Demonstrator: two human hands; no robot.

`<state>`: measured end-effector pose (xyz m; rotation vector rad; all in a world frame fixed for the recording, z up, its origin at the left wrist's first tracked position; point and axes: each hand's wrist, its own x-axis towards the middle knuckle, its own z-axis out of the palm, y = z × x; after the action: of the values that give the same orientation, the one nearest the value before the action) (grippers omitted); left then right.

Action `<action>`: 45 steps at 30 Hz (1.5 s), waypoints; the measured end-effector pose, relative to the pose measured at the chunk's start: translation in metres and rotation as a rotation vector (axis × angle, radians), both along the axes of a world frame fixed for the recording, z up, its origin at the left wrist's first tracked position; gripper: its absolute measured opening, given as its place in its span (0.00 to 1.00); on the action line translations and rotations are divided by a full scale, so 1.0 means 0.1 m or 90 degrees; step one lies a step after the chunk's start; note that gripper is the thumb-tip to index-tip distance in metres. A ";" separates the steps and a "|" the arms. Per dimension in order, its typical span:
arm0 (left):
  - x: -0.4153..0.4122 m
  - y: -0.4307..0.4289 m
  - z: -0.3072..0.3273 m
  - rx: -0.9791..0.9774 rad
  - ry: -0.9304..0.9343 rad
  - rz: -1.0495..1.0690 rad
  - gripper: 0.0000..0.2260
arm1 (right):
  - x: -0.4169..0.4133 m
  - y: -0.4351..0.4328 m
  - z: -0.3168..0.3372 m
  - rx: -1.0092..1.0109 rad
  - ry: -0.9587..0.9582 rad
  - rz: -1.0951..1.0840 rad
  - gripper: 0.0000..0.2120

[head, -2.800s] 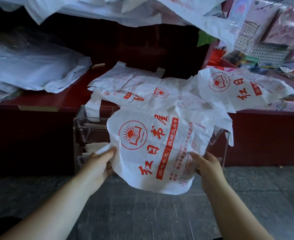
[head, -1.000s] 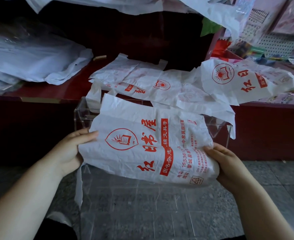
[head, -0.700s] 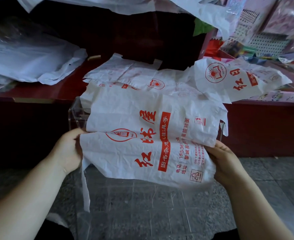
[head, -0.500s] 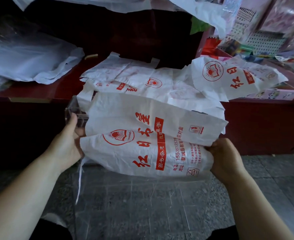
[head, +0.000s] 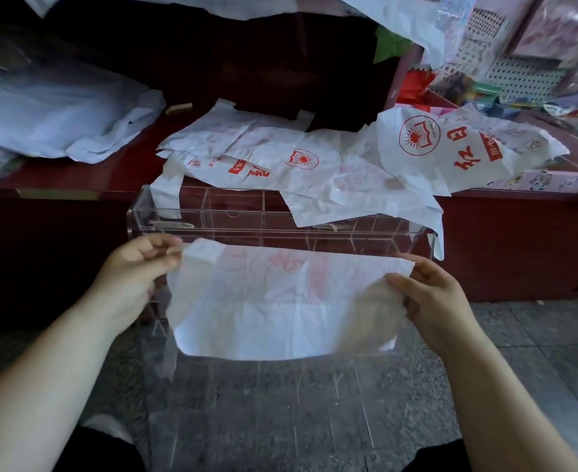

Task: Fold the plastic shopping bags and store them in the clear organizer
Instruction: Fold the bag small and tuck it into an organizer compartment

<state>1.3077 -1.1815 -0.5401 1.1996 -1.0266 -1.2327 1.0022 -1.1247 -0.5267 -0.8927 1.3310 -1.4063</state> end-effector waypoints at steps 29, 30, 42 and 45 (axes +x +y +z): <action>-0.72 0.57 0.11 0.074 -0.093 -0.251 0.13 | 0.42 0.14 0.07 0.013 0.025 0.209 0.04; -0.72 0.55 0.09 0.112 -0.072 -0.275 0.16 | 0.42 0.11 0.03 0.031 0.051 0.174 0.03; -0.81 0.47 -0.04 0.140 -0.005 -0.162 0.10 | 0.63 0.12 -0.18 -0.007 0.146 0.165 0.17; -0.82 0.46 -0.03 0.099 0.000 -0.100 0.04 | 0.64 0.13 -0.18 -0.096 0.107 0.113 0.22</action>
<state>1.2256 -1.1350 -0.5435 1.2557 -1.0558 -1.4573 1.0658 -1.1120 -0.5444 -1.2220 1.2466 -1.3294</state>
